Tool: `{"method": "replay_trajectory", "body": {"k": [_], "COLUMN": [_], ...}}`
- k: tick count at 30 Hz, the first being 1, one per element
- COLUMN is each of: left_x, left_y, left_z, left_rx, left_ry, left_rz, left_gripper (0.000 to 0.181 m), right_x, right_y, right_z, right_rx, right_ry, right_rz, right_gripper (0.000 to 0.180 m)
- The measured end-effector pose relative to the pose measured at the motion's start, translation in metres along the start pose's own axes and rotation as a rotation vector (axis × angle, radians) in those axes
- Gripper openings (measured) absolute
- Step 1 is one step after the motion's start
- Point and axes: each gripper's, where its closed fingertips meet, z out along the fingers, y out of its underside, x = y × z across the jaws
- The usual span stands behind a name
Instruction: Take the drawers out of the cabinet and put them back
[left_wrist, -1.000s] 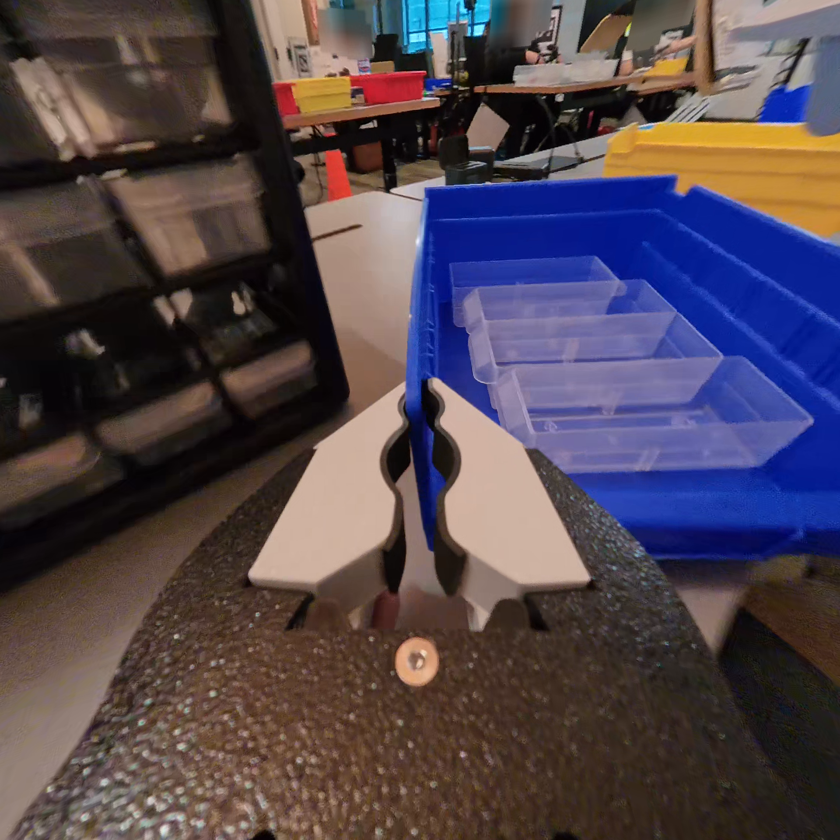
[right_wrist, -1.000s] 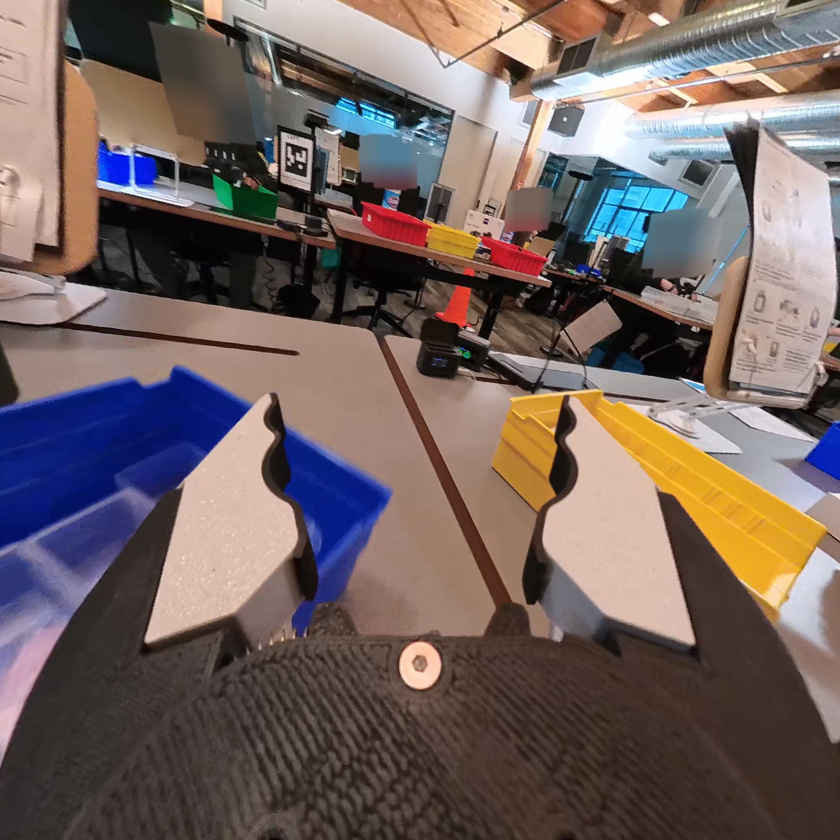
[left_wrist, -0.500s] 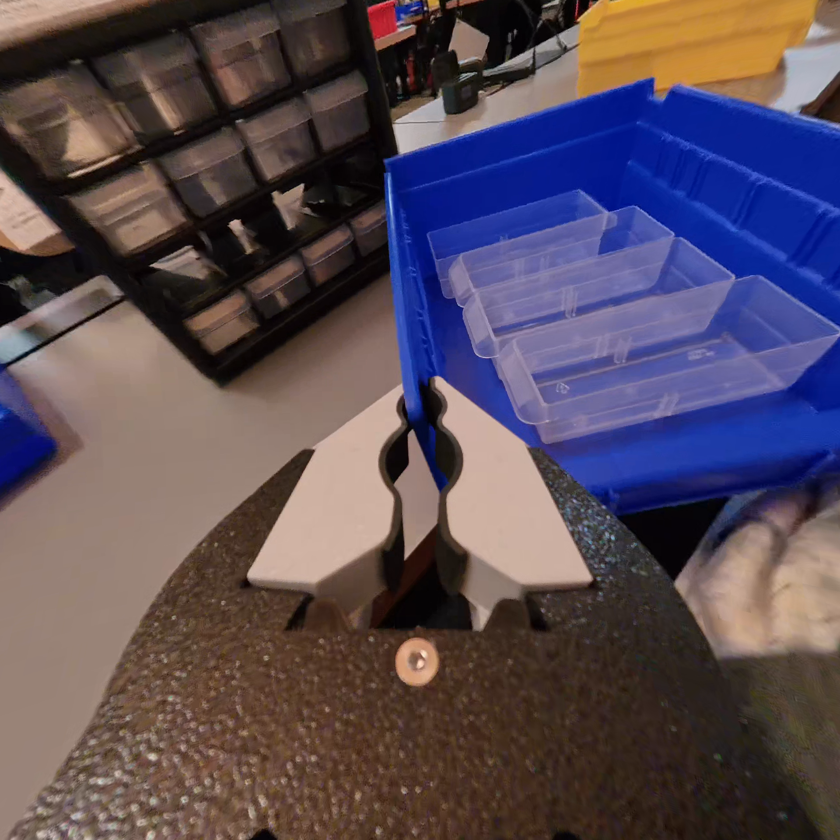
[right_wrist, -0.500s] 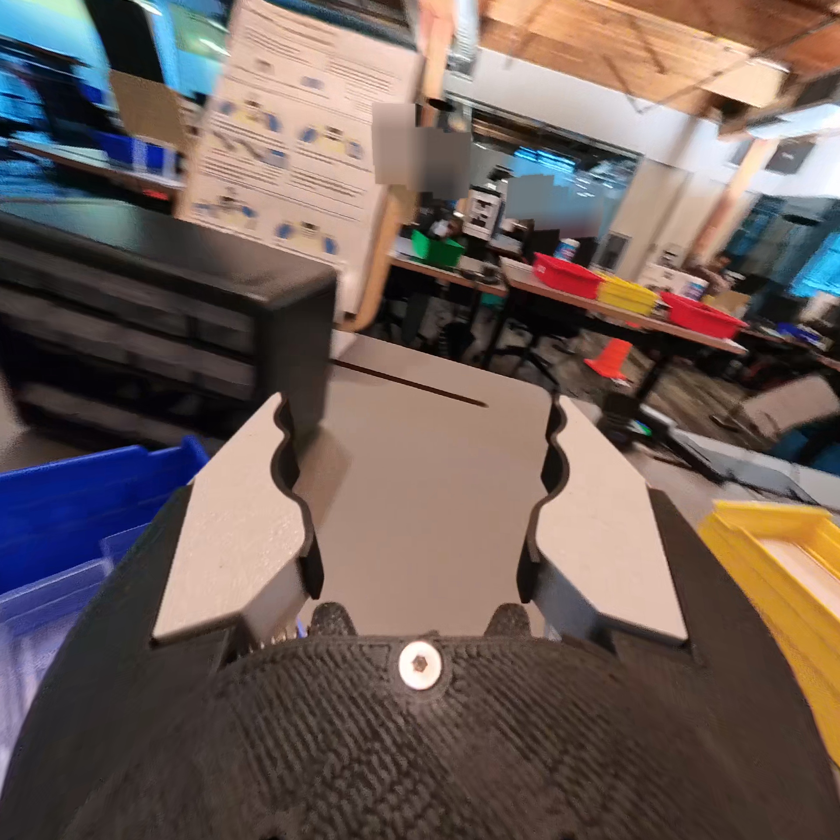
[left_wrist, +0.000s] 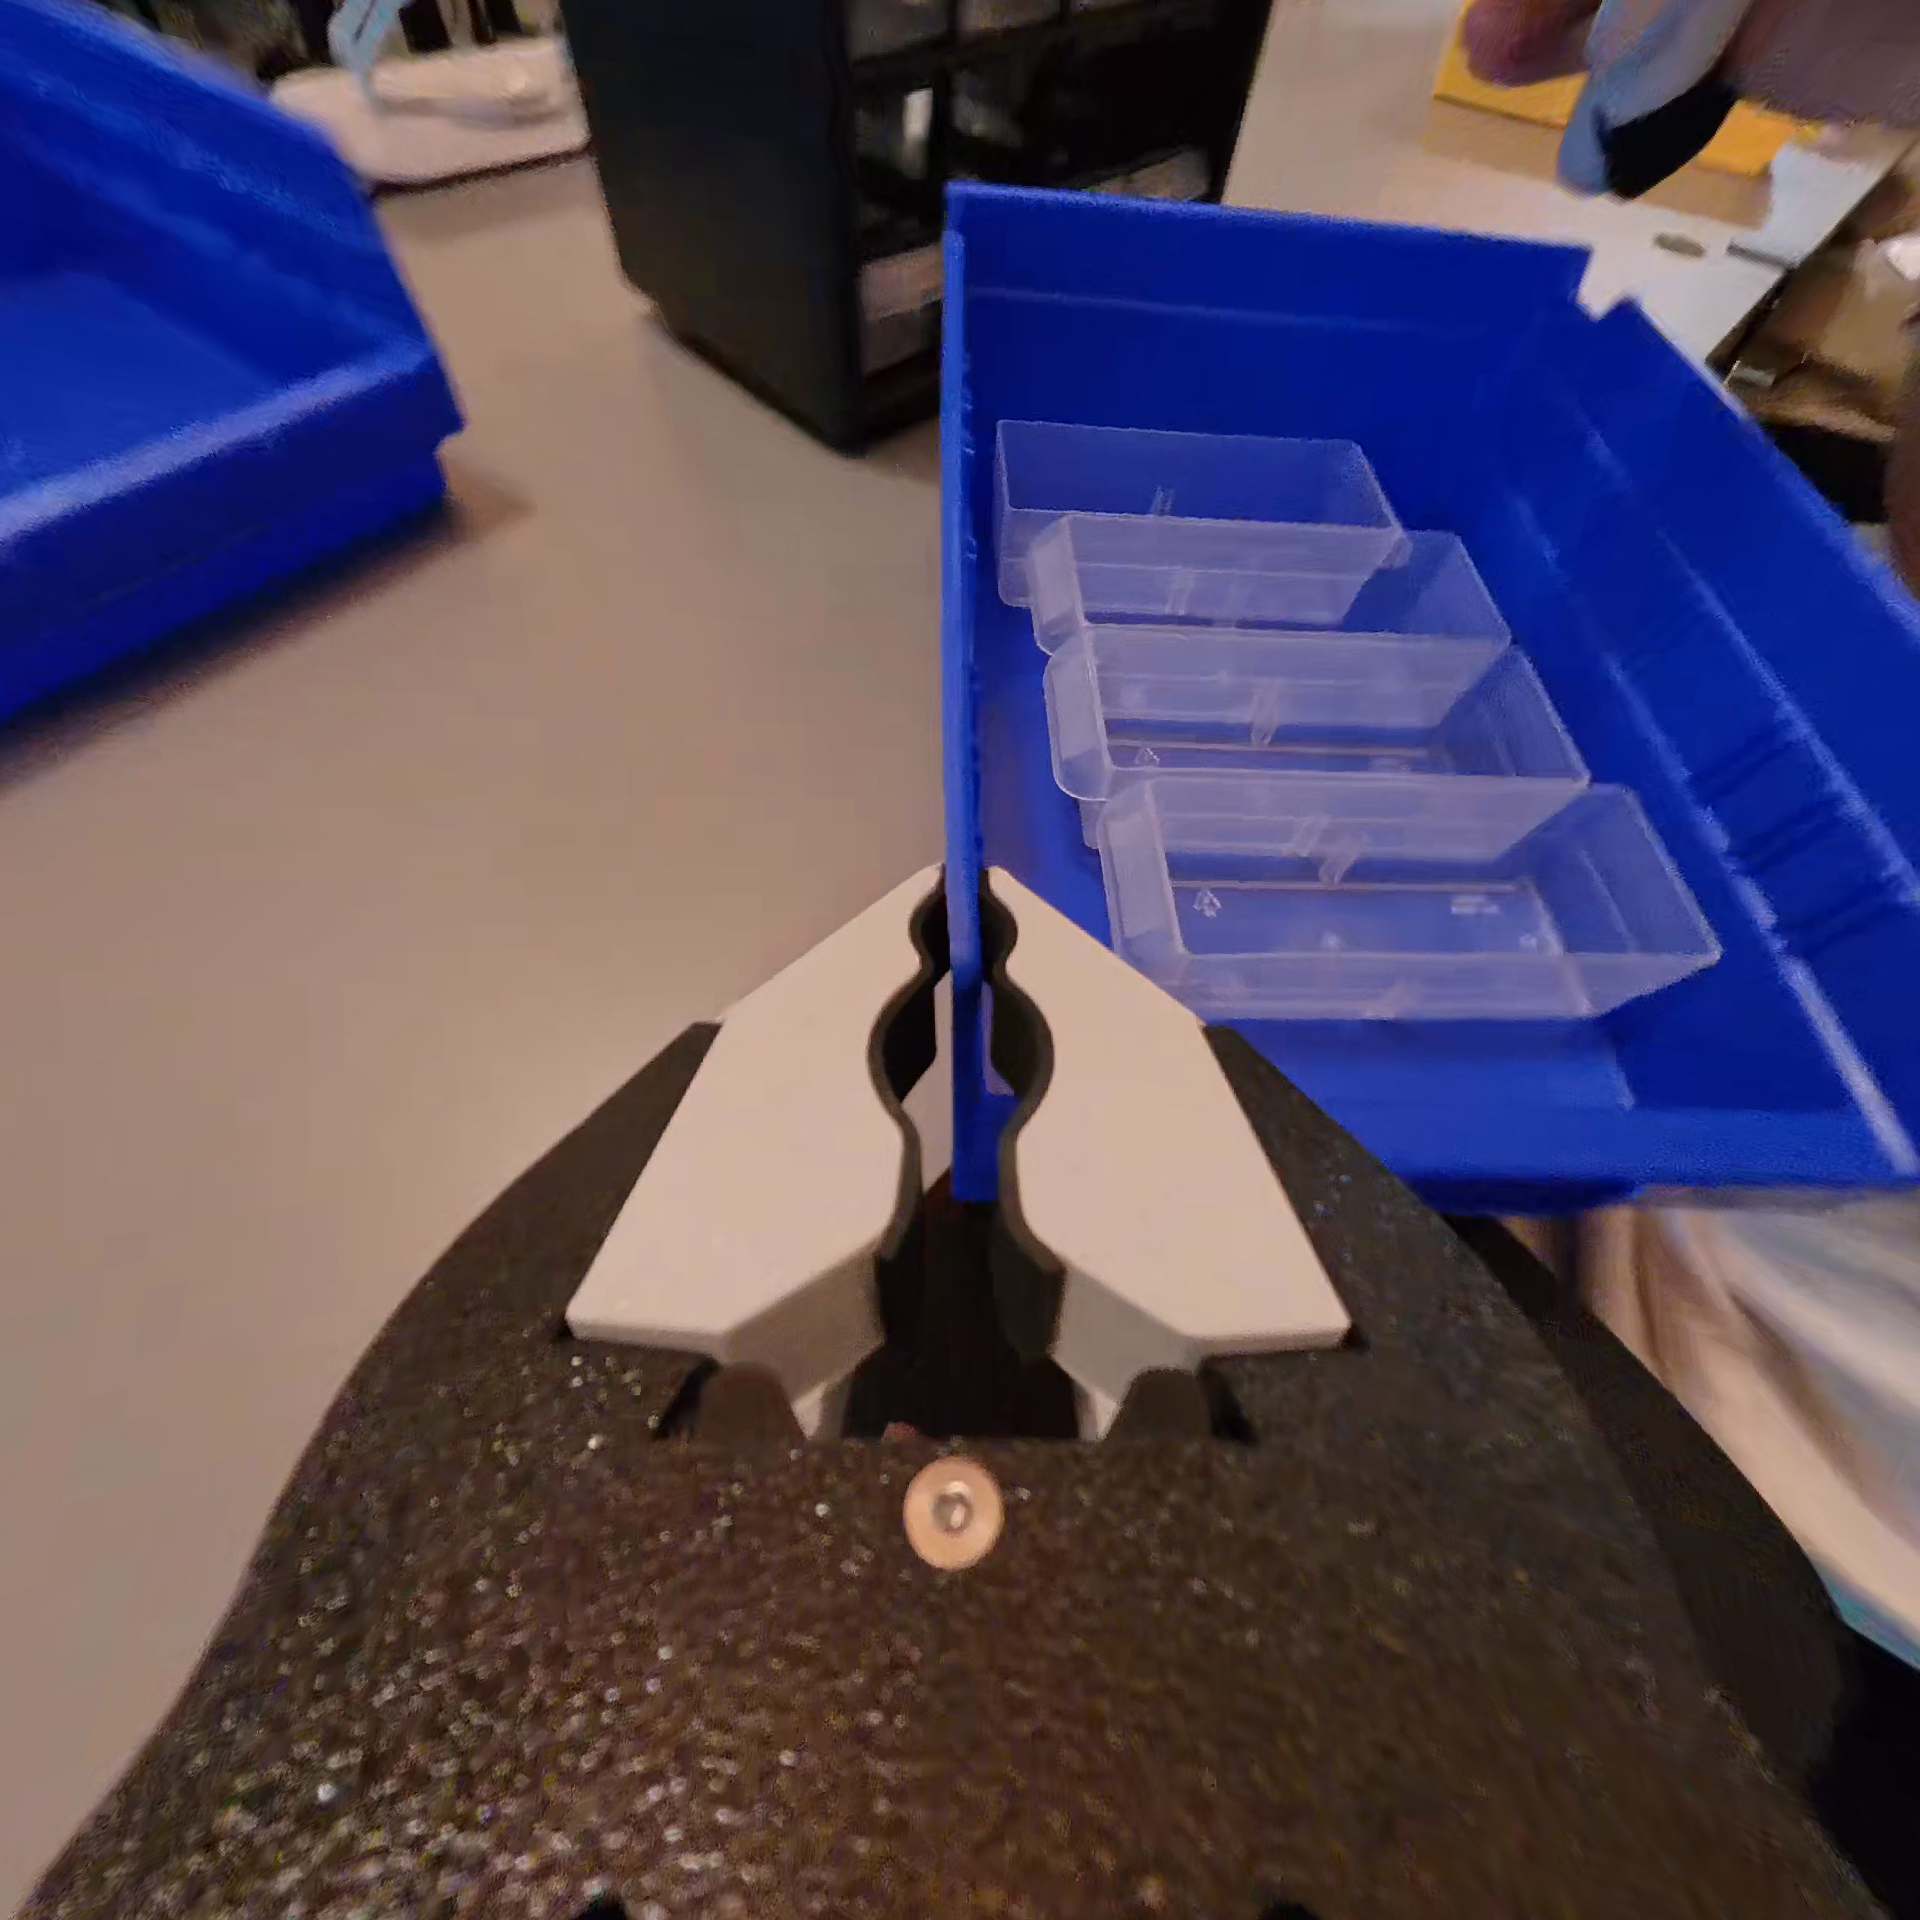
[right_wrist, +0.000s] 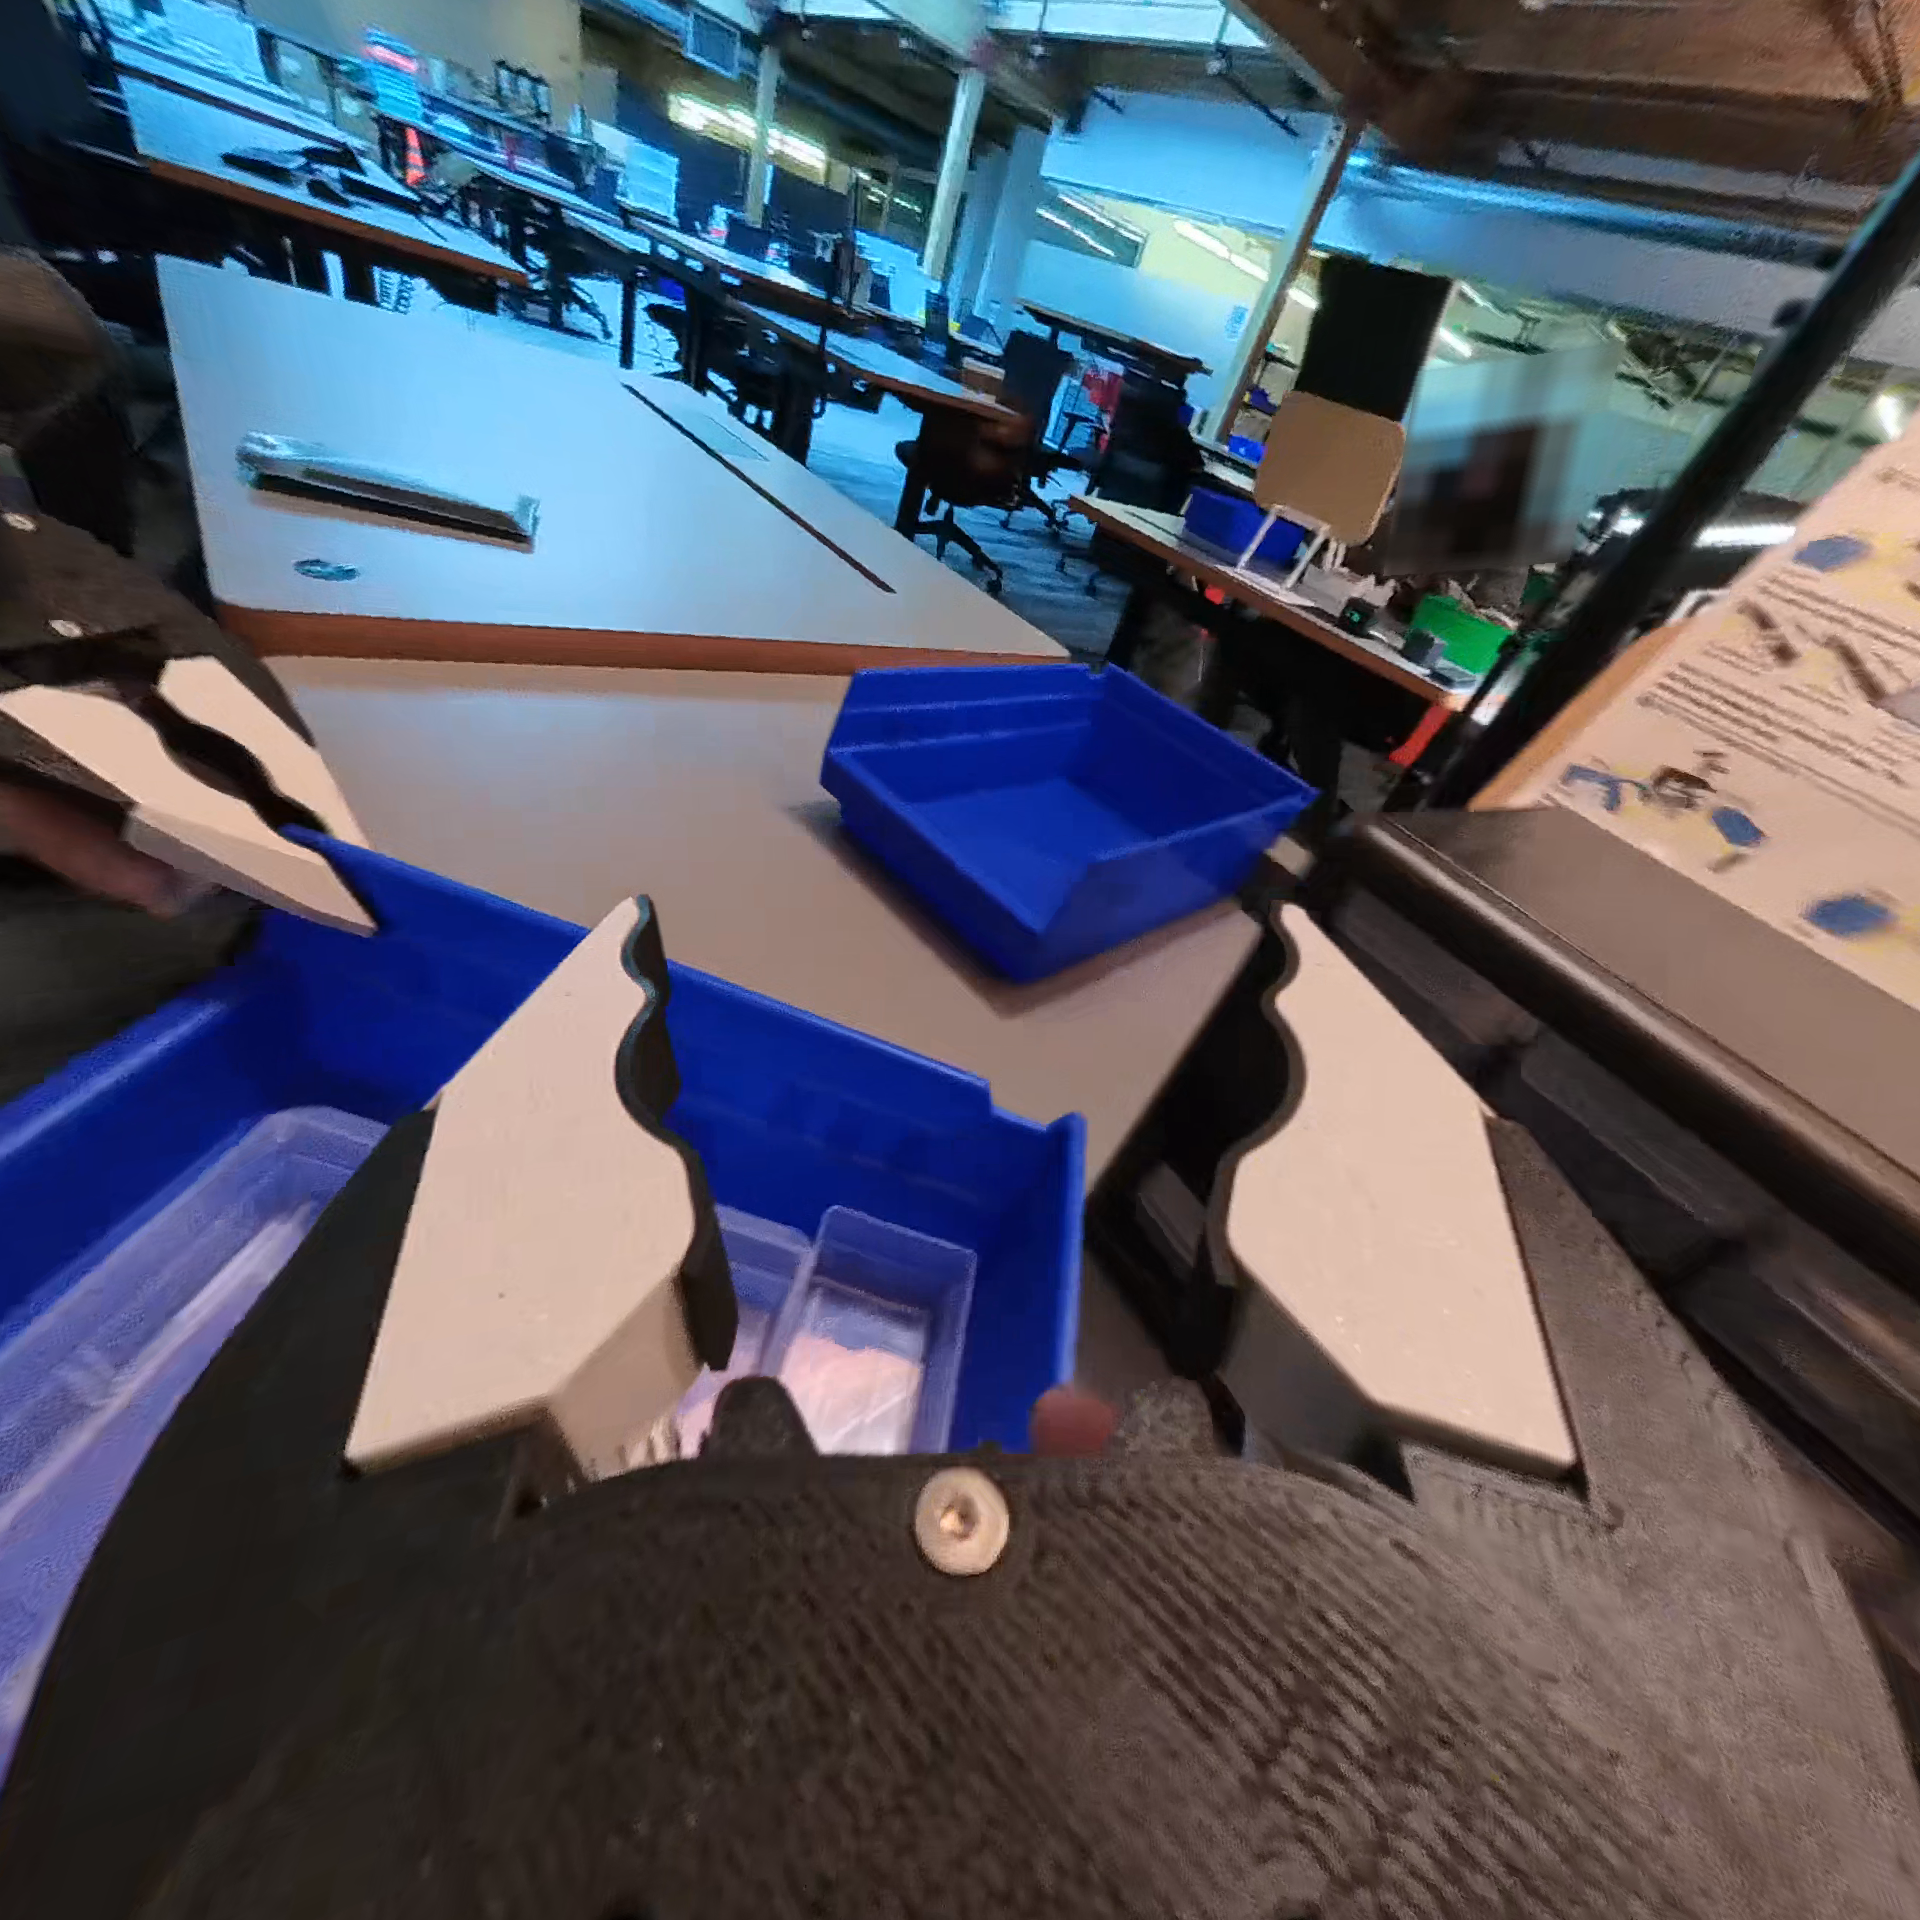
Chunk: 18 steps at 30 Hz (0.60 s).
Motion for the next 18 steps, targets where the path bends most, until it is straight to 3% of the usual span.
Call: {"method": "replay_trajectory", "body": {"k": [6, 10, 14, 18], "left_x": [-0.069, -0.099, -0.119, -0.134], "left_y": [0.036, 0.058, 0.071, 0.082], "left_z": [-0.081, -0.126, -0.155, -0.178], "left_rx": [0.027, -0.007, 0.028, 0.02], "left_ry": [-0.113, -0.261, -0.375, -0.516], "left_rz": [-0.164, -0.191, -0.311, -0.356], "left_gripper": [0.002, 0.003, 0.003, 0.003], "right_x": [-0.009, 0.036, 0.087, 0.106], "right_y": [-0.009, 0.027, 0.074, 0.113], "right_z": [0.125, 0.199, 0.237, 0.266], "right_rx": [0.037, -0.083, -0.22, -0.304], "right_ry": [-0.032, 0.178, 0.395, 0.443], "right_rz": [0.227, 0.286, 0.417, 0.463], "right_gripper": [0.109, 0.113, 0.125, 0.118]}}
